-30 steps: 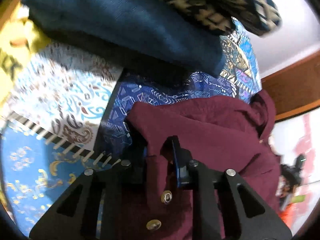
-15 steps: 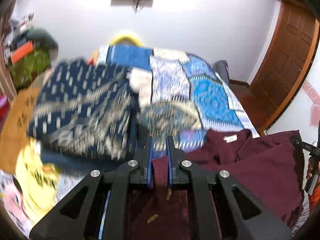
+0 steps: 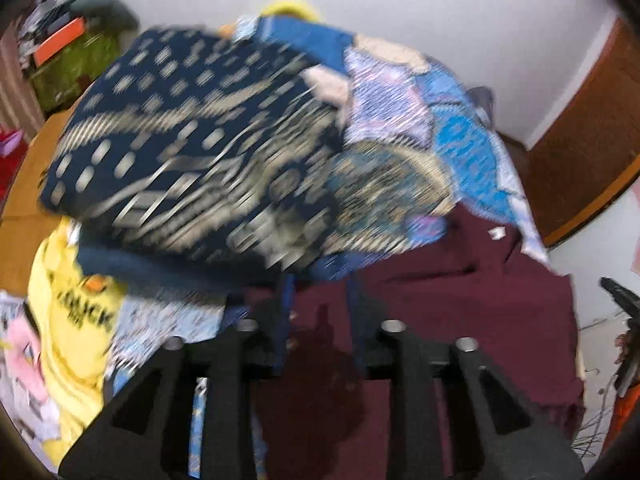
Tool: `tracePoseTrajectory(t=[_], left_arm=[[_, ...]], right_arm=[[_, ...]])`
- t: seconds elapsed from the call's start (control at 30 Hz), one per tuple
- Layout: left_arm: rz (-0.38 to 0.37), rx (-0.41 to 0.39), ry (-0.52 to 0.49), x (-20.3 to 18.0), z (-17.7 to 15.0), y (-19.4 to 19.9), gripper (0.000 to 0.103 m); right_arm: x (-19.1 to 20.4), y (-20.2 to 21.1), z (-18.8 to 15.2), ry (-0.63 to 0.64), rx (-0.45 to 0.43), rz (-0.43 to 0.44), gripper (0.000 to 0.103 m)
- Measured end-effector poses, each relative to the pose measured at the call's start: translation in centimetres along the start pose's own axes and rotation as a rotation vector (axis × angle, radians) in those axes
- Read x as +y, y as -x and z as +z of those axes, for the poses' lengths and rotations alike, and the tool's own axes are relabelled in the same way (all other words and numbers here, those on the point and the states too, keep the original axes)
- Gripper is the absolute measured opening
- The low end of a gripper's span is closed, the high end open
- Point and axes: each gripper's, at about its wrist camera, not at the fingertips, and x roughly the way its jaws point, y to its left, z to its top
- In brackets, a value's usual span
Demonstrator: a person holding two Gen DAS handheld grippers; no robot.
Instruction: Fold large clothes
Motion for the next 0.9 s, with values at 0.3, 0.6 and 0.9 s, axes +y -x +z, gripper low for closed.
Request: tracePoseTrajectory(t=[0.3,0.6,0.9], left_arm=[[-0.093,0.088,0.117,4.8,-6.8,-0.2,0.064],[-0.343,0.208,0.343,5.1,-11.1,-4.7,0.064],[-0.384,0.247,0.559,6.0,-10.3,-9.2,0.064]], right_arm=[[1.3,2.6,-4.2,0.045,0.018,0.101,0.04],[3.7,2.9,-8.2,0.062,0.047,0.163,0.04],[4.3,0.7,-11.1,0.005,0.139,0.196,0.04]])
